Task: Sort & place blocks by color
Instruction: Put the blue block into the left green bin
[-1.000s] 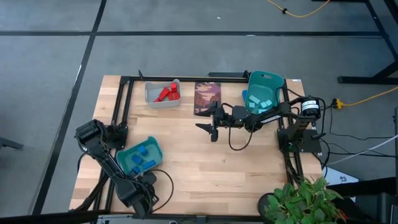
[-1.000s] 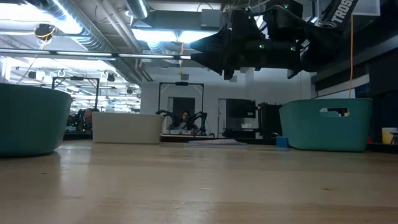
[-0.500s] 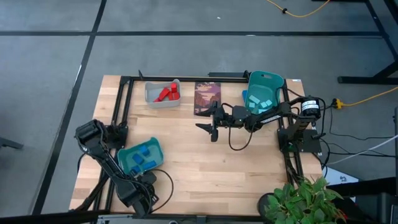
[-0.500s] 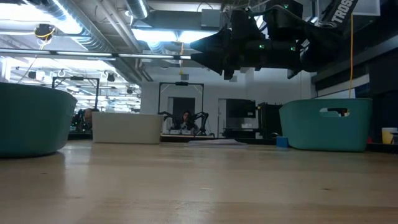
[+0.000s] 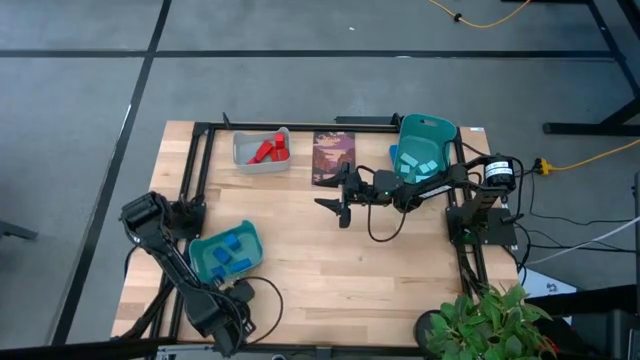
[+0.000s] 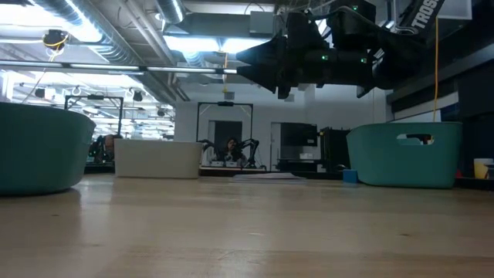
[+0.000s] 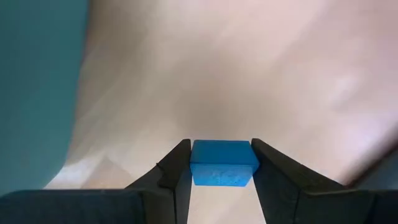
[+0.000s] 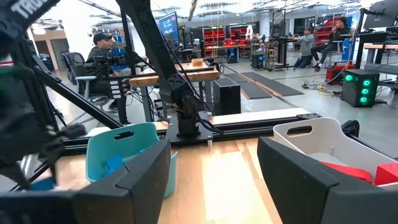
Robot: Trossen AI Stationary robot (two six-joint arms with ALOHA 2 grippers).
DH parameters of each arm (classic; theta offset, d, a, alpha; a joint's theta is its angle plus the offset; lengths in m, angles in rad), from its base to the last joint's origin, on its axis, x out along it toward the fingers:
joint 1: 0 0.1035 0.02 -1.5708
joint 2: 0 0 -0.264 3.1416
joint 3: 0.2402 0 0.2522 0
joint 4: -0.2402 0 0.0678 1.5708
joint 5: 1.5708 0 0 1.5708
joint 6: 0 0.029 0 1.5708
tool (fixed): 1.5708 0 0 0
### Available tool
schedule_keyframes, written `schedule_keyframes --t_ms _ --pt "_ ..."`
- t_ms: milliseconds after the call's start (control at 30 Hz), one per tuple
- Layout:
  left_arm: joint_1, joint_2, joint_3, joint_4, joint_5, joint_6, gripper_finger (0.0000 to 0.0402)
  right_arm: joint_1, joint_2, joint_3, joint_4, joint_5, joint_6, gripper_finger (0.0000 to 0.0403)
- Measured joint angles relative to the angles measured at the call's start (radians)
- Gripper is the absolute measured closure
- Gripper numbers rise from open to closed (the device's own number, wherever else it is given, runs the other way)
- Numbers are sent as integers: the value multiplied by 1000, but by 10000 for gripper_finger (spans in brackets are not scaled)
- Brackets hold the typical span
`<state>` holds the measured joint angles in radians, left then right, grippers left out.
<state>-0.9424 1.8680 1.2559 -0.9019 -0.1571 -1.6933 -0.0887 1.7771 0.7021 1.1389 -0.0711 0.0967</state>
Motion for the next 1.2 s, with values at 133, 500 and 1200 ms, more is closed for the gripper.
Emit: schedule_keyframes --t_ms 133,500,1200 --pt "19 -49 71 3 -127 134 272 0 0 0 0 0 0 158" --pt "134 -297 123 -59 -675 676 272 0 0 0 -20 0 -1 158" --pt "59 -750 -583 267 -591 273 272 -29 0 0 -84 2 -28 158"
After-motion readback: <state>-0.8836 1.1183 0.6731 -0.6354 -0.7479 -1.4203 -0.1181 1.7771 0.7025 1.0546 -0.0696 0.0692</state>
